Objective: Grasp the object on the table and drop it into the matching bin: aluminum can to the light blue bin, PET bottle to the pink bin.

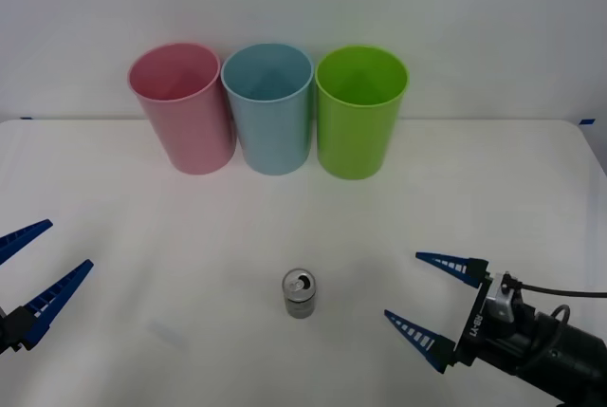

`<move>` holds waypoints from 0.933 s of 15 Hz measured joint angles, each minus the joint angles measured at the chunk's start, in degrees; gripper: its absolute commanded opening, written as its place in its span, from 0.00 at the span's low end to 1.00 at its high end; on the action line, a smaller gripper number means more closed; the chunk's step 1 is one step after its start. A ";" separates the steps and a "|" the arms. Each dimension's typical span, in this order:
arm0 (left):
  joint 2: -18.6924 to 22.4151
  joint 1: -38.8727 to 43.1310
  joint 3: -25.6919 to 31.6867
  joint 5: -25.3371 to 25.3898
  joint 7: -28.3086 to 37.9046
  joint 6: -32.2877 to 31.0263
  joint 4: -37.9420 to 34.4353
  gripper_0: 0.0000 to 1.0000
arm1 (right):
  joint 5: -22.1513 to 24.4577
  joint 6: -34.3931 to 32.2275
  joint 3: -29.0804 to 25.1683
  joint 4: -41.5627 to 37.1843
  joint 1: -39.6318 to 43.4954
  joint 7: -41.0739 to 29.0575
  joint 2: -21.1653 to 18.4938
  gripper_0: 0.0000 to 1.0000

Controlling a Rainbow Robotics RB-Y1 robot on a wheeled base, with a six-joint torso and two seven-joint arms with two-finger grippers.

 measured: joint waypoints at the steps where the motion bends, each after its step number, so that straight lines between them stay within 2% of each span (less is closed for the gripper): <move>1: 0.00 0.00 0.00 0.00 0.00 0.00 0.00 1.00 | 0.00 2.08 2.24 0.47 -0.84 0.98 0.00 1.00; 7: 0.00 0.00 0.00 0.00 0.00 0.00 0.00 1.00 | -0.01 11.48 12.33 1.33 -3.95 2.41 0.05 1.00; 14: 0.00 0.00 0.00 0.00 0.00 0.00 0.00 1.00 | -0.02 17.13 18.79 1.32 -6.53 2.80 1.51 1.00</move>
